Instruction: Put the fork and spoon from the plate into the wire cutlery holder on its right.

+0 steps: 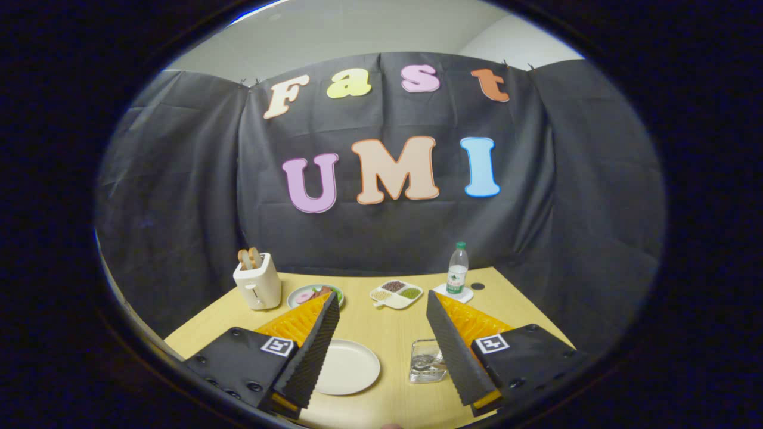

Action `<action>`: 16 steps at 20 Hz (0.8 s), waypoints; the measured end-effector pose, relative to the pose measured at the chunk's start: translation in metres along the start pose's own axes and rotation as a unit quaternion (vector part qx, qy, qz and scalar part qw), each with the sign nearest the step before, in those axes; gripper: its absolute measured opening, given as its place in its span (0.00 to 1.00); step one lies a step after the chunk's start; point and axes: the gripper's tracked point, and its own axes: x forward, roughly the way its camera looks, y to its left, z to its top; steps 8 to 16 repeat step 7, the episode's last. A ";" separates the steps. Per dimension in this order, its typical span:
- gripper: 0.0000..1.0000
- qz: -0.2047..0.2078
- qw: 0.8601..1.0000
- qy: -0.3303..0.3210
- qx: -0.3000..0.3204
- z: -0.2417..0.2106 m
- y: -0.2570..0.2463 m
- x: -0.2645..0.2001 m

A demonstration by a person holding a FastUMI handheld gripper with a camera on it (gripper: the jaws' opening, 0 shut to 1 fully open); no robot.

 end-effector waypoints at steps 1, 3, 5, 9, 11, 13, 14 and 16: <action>0.93 -0.001 1.000 -0.010 -0.008 0.004 0.003 -0.002; 0.93 0.000 1.000 -0.028 -0.006 0.013 0.012 -0.005; 0.93 -0.001 0.999 -0.037 0.011 0.016 0.018 -0.005; 0.93 -0.007 0.999 -0.040 0.024 0.018 0.015 -0.002; 0.93 -0.007 0.999 -0.040 0.024 0.018 0.015 -0.002; 0.93 -0.007 0.999 -0.040 0.024 0.018 0.015 -0.002; 0.93 -0.007 0.999 -0.040 0.024 0.018 0.015 -0.002; 0.93 -0.007 0.999 -0.040 0.024 0.018 0.015 -0.002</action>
